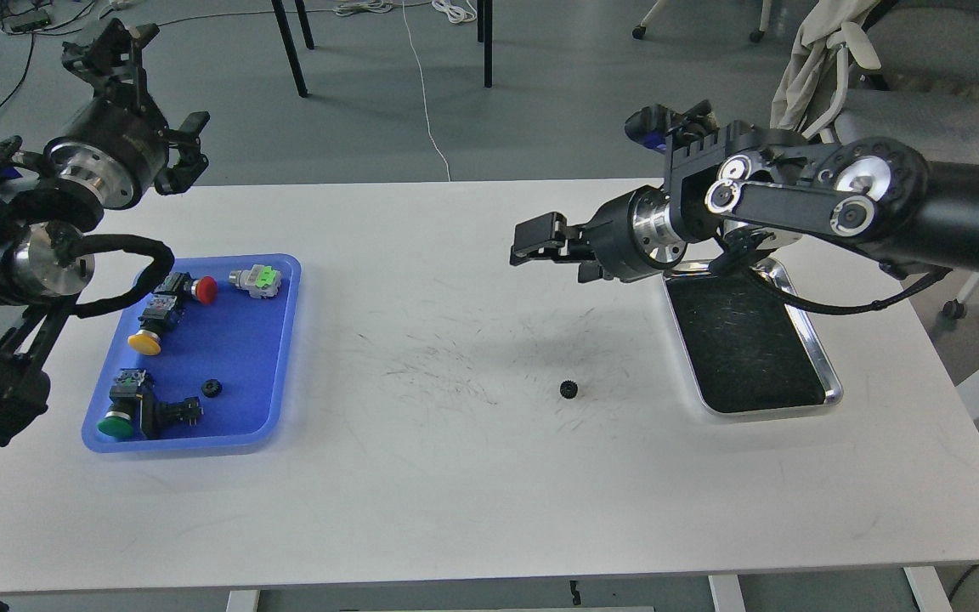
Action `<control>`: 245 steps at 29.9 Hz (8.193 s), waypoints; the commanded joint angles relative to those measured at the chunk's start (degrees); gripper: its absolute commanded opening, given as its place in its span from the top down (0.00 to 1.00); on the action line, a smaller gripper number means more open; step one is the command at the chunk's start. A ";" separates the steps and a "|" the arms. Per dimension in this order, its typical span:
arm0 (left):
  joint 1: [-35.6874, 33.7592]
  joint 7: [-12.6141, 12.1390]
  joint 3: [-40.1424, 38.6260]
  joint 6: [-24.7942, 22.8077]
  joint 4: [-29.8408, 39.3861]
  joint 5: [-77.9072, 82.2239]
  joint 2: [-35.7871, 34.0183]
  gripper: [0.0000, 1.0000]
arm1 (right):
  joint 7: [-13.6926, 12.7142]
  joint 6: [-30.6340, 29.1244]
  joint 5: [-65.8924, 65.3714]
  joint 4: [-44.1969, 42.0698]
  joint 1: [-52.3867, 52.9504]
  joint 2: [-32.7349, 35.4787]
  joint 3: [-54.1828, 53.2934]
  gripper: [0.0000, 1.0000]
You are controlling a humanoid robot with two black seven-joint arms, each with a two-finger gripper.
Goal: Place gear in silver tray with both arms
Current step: 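Reach the right gripper down toward the black gear on the table, then grasp the black gear with the right gripper and lift it, then carry the gear over the silver tray and open the right gripper, then retract the right arm away from the silver tray, then move the left gripper down into the blue tray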
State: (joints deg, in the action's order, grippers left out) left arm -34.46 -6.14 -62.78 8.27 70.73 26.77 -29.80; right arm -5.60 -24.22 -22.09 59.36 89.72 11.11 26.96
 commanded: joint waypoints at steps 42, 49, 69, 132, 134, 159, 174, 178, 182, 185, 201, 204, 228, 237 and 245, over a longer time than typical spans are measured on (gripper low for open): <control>4.05 9.75 -0.15 0.08 0.99 0.12 0.79 0.02 | -5.03 -3.78 -2.78 -8.47 -5.87 -11.11 16.10 0.05; 4.05 9.75 -0.15 0.08 0.99 0.12 0.79 0.02 | -4.77 -3.78 -2.43 -10.05 -8.07 -11.11 13.30 0.06; 4.05 9.75 -0.24 0.17 1.08 0.12 0.97 0.02 | -4.77 -3.78 -1.82 -11.90 -8.07 -11.11 12.85 0.26; 4.05 9.75 -0.15 0.35 0.99 0.21 1.06 0.02 | -4.15 -3.78 -10.32 -10.40 6.37 12.34 0.81 0.99; 4.05 9.75 -0.15 0.35 0.99 0.21 1.06 0.02 | -4.06 -3.78 -12.88 -10.66 2.76 15.68 0.37 0.99; 4.05 9.75 0.20 0.44 0.99 0.21 1.85 0.02 | 1.03 -1.62 -14.12 -30.17 -20.54 6.39 -1.12 0.98; 4.05 9.75 0.46 0.44 0.99 0.30 1.94 0.02 | 1.56 -1.71 -13.86 -31.50 -20.81 6.12 -1.39 0.08; 4.05 9.66 0.64 0.44 0.90 0.21 1.85 0.02 | 1.65 -1.80 -13.51 -31.41 -20.37 6.38 -4.89 0.05; 4.05 9.04 0.64 0.35 0.64 0.03 1.67 0.02 | 1.65 -1.71 -13.42 -31.06 -19.15 6.73 -11.65 0.05; 3.96 8.95 -0.24 0.00 0.29 -0.05 1.58 0.02 | 1.65 -1.88 -13.33 -30.27 -18.00 7.96 -20.16 0.04; 0.54 8.95 0.02 -8.87 -2.18 -2.17 -3.07 0.02 | 4.20 -1.97 -3.67 2.59 -26.34 34.93 -54.99 0.04; 1.06 8.78 0.90 -9.41 -0.16 -1.73 -5.70 0.02 | 7.00 -1.80 -1.48 6.64 -31.07 37.49 -59.38 0.04; 1.59 16.59 31.03 -17.68 12.07 59.07 -31.46 0.02 | 10.00 -3.78 38.53 -6.18 -55.88 31.78 -69.85 0.04; 1.50 17.04 43.61 -11.69 10.05 72.28 -30.85 0.05 | 10.09 -3.78 38.35 -6.09 -56.67 31.52 -69.50 0.04; 1.50 17.13 45.72 -10.29 5.04 75.44 -26.20 0.06 | 10.09 -3.78 38.35 -6.01 -56.50 31.52 -70.21 0.04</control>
State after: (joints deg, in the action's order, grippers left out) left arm -32.94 10.90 -18.09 -2.99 77.58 100.36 -58.13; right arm 4.52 -28.01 16.26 53.35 33.20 42.65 -43.14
